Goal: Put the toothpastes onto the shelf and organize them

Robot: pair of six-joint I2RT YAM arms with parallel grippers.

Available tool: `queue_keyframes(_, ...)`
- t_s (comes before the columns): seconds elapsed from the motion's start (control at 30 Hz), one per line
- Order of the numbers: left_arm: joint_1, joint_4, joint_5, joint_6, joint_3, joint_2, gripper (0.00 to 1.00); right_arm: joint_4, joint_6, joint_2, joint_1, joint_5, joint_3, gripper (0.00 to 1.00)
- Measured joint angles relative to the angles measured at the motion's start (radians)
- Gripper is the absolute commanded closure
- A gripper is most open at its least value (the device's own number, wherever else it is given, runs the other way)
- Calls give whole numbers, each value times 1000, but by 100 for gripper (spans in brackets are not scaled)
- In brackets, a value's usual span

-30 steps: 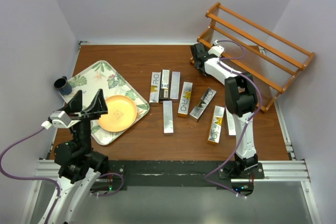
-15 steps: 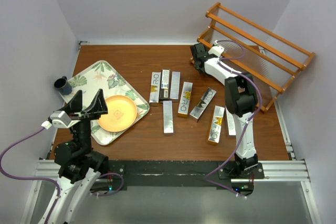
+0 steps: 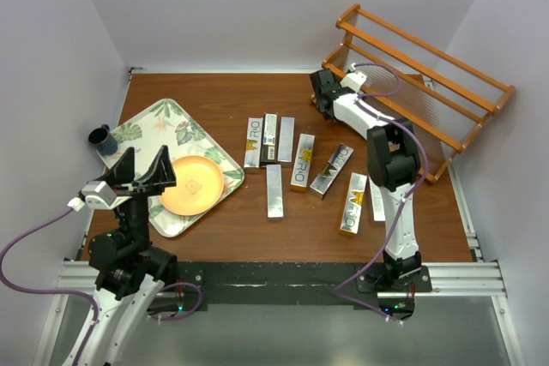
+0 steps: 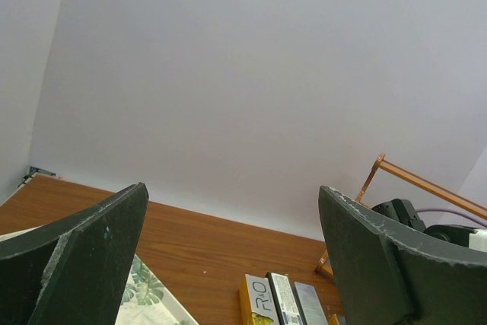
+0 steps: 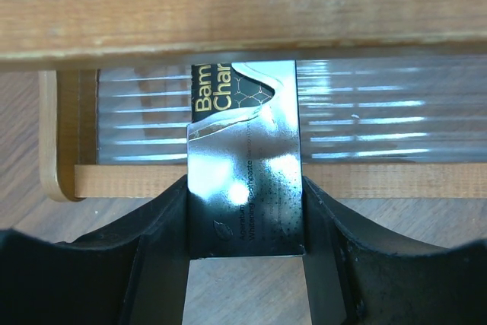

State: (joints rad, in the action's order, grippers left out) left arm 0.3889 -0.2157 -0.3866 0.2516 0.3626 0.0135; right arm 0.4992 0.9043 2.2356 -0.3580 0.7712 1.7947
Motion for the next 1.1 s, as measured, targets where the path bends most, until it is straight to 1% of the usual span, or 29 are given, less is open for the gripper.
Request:
queue_keyframes(0.07,0,0,0,0,0,0,0,-13,-3,0,-2,8,-6,75)
queue_keyframes(0.2,0,0,0,0,0,0,0,-60,-26,-4,-13,36,-39,78)
queue_keyframes(0.27,0,0,0,0,0,0,0,-72,-37,-4,-17,50,-45,81)
queue_keyframes(0.43,0,0,0,0,0,0,0,-125,-75,-6,-32,91,-58,82)
queue_keyframes(0.53,0,0,0,0,0,0,0,-161,-95,-15,-40,117,-76,86)
queue_keyframes(0.73,0,0,0,0,0,0,0,-214,-128,-38,-51,171,-99,89)
queue_keyframes(0.87,0,0,0,0,0,0,0,-254,-150,-60,-60,212,-113,94)
queue_keyframes(1.1,0,0,0,0,0,0,0,-308,-180,-64,-71,245,-130,97)
